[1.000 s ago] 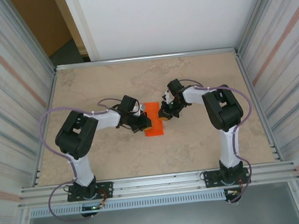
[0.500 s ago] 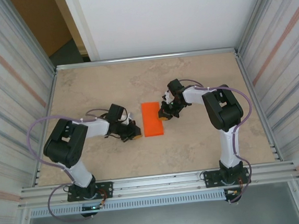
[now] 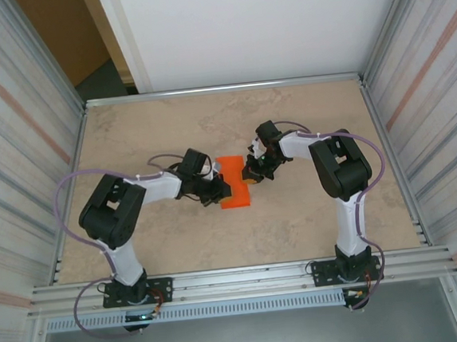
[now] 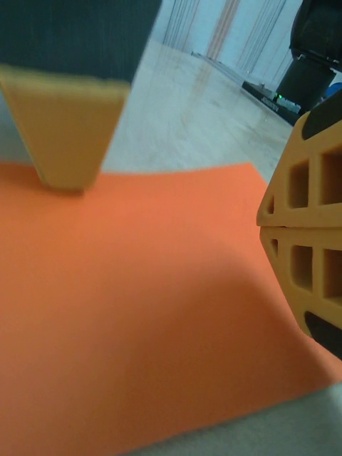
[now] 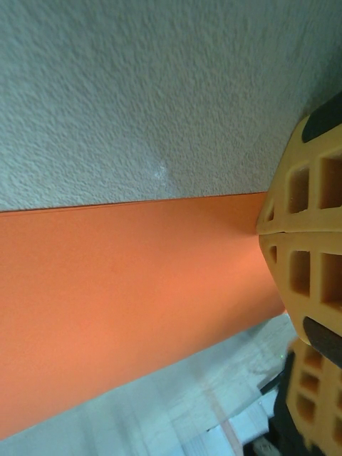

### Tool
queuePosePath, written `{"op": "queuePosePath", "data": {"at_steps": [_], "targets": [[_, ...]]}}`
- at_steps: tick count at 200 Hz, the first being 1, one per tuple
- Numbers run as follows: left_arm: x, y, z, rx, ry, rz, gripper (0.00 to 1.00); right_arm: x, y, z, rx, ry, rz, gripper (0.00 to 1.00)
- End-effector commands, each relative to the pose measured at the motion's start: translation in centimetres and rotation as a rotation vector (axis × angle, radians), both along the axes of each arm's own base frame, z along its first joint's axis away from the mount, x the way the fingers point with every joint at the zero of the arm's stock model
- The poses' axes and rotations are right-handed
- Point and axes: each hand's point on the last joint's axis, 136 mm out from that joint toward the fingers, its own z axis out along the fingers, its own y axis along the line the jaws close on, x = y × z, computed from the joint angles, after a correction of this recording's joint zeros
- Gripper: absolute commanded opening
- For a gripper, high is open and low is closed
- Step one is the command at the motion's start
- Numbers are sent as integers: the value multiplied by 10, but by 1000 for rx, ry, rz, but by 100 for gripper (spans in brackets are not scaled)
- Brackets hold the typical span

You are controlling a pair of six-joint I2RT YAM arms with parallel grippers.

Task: Fold a paper plane with a square sheet of paper (pick it up from the middle)
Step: First fold the square sheet of paper in half at the center of the table, then fold the triangle a second time at the center of the table.

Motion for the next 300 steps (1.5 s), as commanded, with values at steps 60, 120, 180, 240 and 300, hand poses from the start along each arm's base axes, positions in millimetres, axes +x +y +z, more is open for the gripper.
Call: {"op": "queuePosePath", "data": {"at_steps": [60,120,180,240,300], "targets": [[-57,43,-30,110,132,25,0,-78,-110,-93,-581,248,13,0],[-17,41,38,16,-62,100,5,-18,-37,-5,-293,18,31,5],[35,11,49,-61,-97,103,22,5,-29,87,-98,-175,-91,36],[77,-5,15,4,-52,118,22,-47,-49,70,-59,-70,-145,44],[83,12,-18,116,45,195,21,-67,-36,53,-57,-25,-74,43]]}}
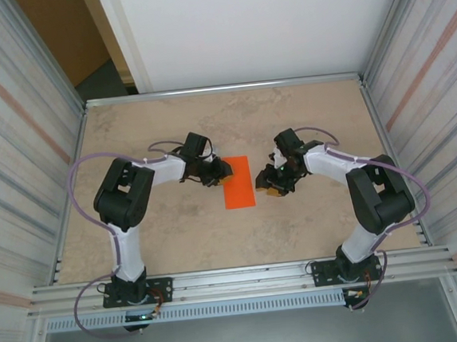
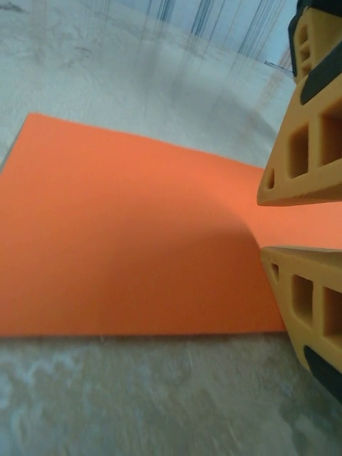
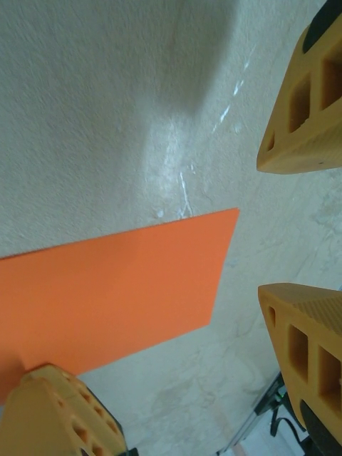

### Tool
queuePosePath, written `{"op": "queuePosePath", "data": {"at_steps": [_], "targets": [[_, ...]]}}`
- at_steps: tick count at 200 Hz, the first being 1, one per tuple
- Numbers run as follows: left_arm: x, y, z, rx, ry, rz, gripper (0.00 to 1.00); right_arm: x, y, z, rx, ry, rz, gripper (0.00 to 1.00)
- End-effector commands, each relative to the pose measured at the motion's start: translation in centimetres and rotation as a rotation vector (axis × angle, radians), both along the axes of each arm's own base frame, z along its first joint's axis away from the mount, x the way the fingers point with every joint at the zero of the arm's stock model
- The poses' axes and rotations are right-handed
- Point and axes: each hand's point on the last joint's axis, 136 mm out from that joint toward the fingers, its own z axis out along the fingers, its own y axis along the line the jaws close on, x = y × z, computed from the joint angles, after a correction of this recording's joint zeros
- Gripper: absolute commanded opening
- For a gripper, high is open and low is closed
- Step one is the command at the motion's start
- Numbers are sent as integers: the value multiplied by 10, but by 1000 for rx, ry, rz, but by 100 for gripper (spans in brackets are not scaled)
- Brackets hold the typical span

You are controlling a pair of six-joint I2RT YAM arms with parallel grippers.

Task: Fold a paper plane with a square sheet of paper (pick it up from the middle)
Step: Fold the triangle a second time at the center of the table.

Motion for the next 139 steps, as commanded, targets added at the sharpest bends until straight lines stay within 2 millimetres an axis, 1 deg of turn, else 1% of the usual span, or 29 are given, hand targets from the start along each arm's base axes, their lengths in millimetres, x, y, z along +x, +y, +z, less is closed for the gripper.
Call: {"op": "queuePosePath", "data": {"at_steps": [1,28,63,85,101,122,139], "targets": [[1,13,-15,70,78,56,21,-5,11,-3,23,24,26,43],[-9,22,-30,111,153,99,20,-6,18,-12,31,42,39,42],[-14,24,-36,120,198,128,19,-3,27,-16,62,47,57,37],[-15,27,-40,141,215,136,18,-3,27,-24,42,66,55,36],[-17,26,-43,137,228,135,18,-4,23,-30,13,76,47,36],[-17,26,-45,138,234,136,17,-4,22,-31,7,77,49,36],[-19,27,-46,140,240,138,17,-5,24,-32,19,83,57,34]]}}
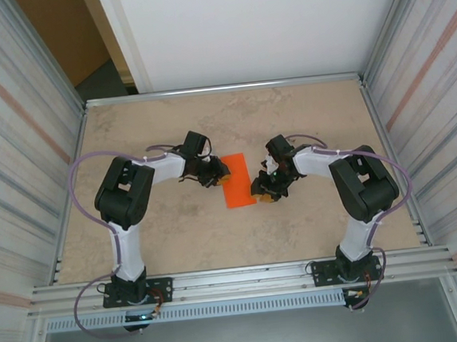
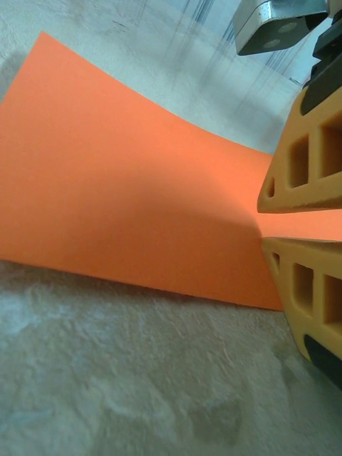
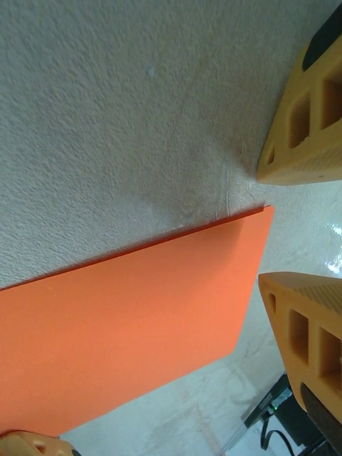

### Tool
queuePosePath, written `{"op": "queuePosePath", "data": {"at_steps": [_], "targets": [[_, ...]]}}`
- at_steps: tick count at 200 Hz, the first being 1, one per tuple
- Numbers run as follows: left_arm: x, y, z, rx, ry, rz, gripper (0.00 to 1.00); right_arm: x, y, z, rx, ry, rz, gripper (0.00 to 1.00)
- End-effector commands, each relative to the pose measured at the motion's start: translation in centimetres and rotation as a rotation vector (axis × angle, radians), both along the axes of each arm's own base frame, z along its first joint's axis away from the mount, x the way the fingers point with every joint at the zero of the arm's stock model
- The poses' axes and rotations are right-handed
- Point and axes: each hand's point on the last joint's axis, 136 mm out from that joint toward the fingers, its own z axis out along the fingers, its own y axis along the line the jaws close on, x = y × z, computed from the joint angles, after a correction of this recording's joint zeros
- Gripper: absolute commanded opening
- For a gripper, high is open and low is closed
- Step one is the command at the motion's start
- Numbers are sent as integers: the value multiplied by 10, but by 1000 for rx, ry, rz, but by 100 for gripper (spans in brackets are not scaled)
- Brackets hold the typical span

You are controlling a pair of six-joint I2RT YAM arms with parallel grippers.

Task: Fold a paper plane with a square sheet of paper (pick it up from the middle)
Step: Fold the triangle a second time at the center of the table.

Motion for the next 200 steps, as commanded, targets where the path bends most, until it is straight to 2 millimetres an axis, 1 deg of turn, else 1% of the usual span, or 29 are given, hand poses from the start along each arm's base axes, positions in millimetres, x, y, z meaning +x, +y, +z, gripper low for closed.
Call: {"op": "queuePosePath", "data": {"at_steps": [1,31,67,81,94,127,148,163,177,200], "targets": [[-20,20,-38,104,137,37,17,1,6,1,7,13,9,34],[-20,19,-38,103,137,35,17,0,10,0,23,21,23,32],[-20,19,-39,100,140,36,17,-1,19,5,81,15,44,32],[-19,18,-38,98,138,35,17,0,19,7,91,13,43,31],[-19,18,-38,97,136,34,17,2,16,7,82,6,28,29],[-18,16,-36,89,132,28,17,5,14,13,128,-9,8,28],[-18,16,-37,88,133,26,17,7,19,17,172,-26,15,30],[-18,16,-37,86,131,26,17,10,22,18,204,-36,24,34],[-18,16,-37,85,132,26,17,16,24,19,229,-53,23,37],[-18,16,-36,85,131,26,17,25,22,20,245,-81,15,38]]}}
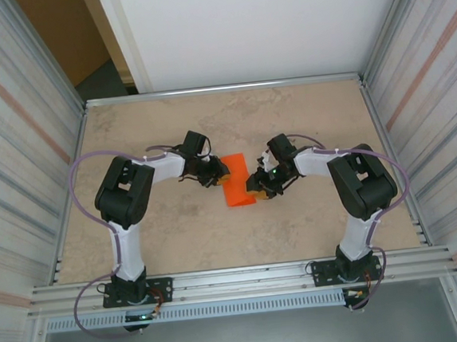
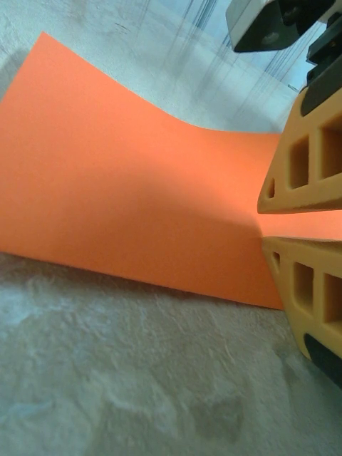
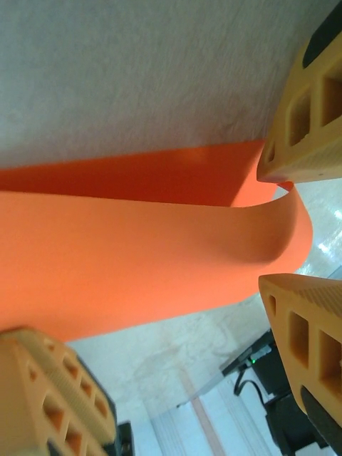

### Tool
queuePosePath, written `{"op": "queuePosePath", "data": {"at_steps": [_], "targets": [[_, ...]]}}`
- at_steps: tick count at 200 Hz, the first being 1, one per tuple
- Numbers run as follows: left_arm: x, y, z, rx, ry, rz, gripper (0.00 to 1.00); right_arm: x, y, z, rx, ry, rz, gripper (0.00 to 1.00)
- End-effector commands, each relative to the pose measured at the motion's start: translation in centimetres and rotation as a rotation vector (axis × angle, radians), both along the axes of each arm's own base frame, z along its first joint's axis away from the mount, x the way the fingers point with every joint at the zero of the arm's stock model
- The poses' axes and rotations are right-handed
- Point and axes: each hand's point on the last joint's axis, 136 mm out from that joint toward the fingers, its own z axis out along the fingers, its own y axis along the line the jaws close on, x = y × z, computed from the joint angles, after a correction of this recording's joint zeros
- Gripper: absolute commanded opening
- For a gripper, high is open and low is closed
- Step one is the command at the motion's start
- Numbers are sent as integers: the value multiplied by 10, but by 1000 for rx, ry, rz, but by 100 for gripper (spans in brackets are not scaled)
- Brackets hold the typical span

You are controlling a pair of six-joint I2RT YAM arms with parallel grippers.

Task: Fold a paper plane with a square sheet of paper (pick it up from the middle)
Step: Fold the triangle a second time at the center of the table.

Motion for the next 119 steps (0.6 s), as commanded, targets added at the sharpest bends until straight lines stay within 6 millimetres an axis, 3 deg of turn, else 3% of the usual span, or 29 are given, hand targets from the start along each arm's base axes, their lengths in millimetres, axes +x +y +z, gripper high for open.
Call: {"op": "queuePosePath", "data": {"at_steps": [1,56,119], "targets": [[-18,16,-36,96,112,20,17,11,2,8,58,-34,-7,38],[-18,15,-36,92,114,17,17,19,3,6,72,-35,-4,37],[-17,13,-33,81,106,15,17,-1,-2,6,70,28,-18,30]]}}
